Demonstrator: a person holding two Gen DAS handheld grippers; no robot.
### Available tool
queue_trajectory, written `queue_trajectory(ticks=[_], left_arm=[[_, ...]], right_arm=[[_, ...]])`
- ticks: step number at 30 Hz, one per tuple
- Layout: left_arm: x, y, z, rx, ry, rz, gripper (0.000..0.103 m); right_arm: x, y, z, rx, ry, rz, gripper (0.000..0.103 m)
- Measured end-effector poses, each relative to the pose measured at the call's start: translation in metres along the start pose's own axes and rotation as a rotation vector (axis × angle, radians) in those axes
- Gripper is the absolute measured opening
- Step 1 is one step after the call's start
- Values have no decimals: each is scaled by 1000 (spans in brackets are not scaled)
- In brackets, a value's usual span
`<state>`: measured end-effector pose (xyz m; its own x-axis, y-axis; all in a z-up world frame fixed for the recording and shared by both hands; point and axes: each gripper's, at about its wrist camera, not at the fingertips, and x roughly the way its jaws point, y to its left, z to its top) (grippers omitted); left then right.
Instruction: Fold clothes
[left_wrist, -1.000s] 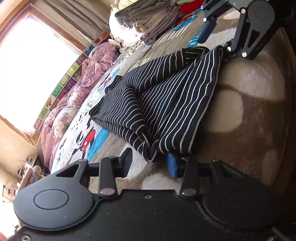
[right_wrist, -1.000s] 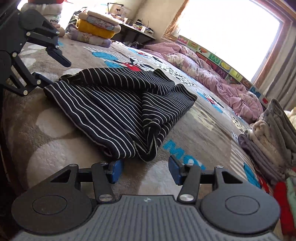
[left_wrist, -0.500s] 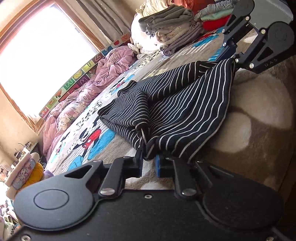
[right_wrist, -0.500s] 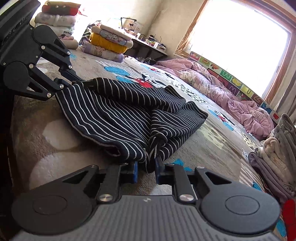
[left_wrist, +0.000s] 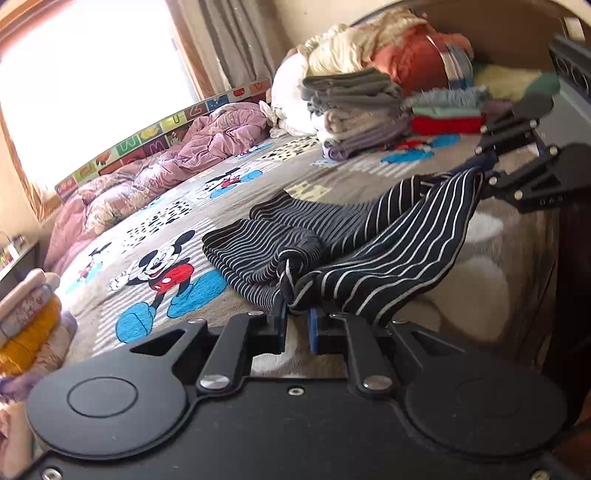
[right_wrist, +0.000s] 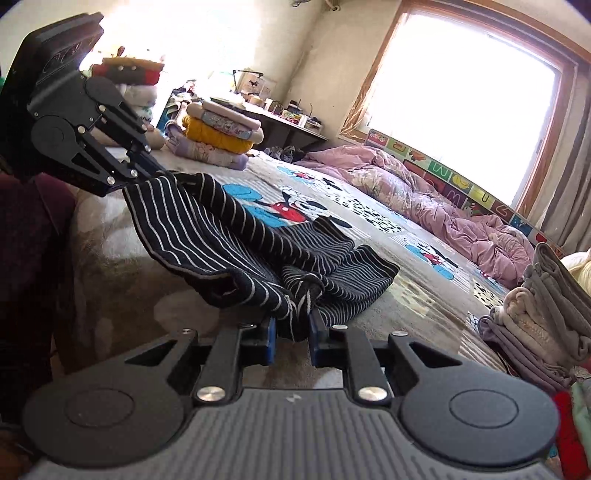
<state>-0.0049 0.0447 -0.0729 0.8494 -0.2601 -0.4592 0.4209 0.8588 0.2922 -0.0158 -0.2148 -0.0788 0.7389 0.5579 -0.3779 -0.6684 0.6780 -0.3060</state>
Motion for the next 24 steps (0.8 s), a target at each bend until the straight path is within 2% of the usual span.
queue_trajectory(ticks=[3,5,12,15,24], left_arm=[[11,28,15,-156,-20,-32,10],[20,42,25,-221,-17,-40,10],[62,86,52,-383,9,-101,8],[86,109,58,-453,31,-135,7],[154,158,61,-576,74,-182,4]], right_arm=[[7,-24,14,104,-41,1,19],[18,-45,23,188,-59,25,19],[74,-108,43,413,-56,66,19],[102,-131,43,486,-35,76,19],[182,-177,32,658,8,111,19]])
